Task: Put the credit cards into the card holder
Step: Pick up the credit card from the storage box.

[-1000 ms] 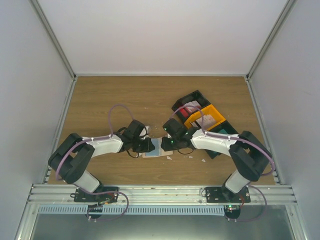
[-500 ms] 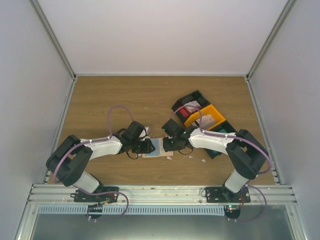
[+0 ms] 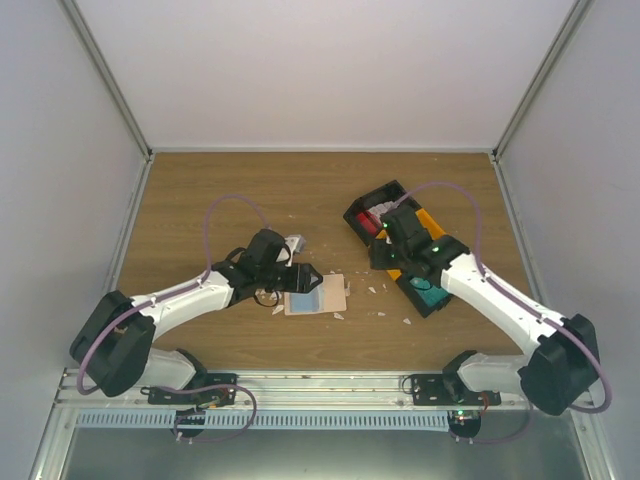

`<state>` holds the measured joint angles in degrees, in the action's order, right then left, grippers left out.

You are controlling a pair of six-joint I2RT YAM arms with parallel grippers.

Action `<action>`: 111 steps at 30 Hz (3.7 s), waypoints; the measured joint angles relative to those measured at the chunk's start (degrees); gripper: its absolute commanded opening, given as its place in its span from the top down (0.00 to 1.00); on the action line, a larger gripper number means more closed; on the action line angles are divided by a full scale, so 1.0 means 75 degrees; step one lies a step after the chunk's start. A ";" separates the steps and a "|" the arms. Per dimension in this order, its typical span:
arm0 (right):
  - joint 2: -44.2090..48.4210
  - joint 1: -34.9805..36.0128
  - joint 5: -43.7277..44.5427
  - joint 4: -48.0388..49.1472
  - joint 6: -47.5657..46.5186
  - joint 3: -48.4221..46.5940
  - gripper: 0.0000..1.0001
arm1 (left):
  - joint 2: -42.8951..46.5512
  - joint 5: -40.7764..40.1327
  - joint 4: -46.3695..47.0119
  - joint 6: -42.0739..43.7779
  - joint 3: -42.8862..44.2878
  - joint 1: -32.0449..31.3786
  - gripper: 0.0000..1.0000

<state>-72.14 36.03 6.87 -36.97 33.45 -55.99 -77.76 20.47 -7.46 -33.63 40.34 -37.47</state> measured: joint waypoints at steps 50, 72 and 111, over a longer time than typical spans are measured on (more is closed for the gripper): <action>-0.3622 -0.1673 -0.1661 -0.0131 -0.3311 -0.1215 0.35 | -0.1268 0.0417 0.0306 0.0434 0.0766 -0.0006 0.41; -0.3101 -0.1851 -0.1731 -0.0140 -0.2978 -0.0775 0.50 | -0.1320 0.0437 0.0306 0.0434 0.0766 -0.0006 0.42; -0.1897 -0.2608 -0.1017 0.0230 -0.2495 -0.0734 0.99 | -0.2049 0.1282 0.0933 0.0070 0.1786 -0.0012 0.30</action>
<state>-86.37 16.47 -0.75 -35.24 14.74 -61.49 -93.12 30.09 -0.47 -33.10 53.74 -37.56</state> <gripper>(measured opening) 0.025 0.661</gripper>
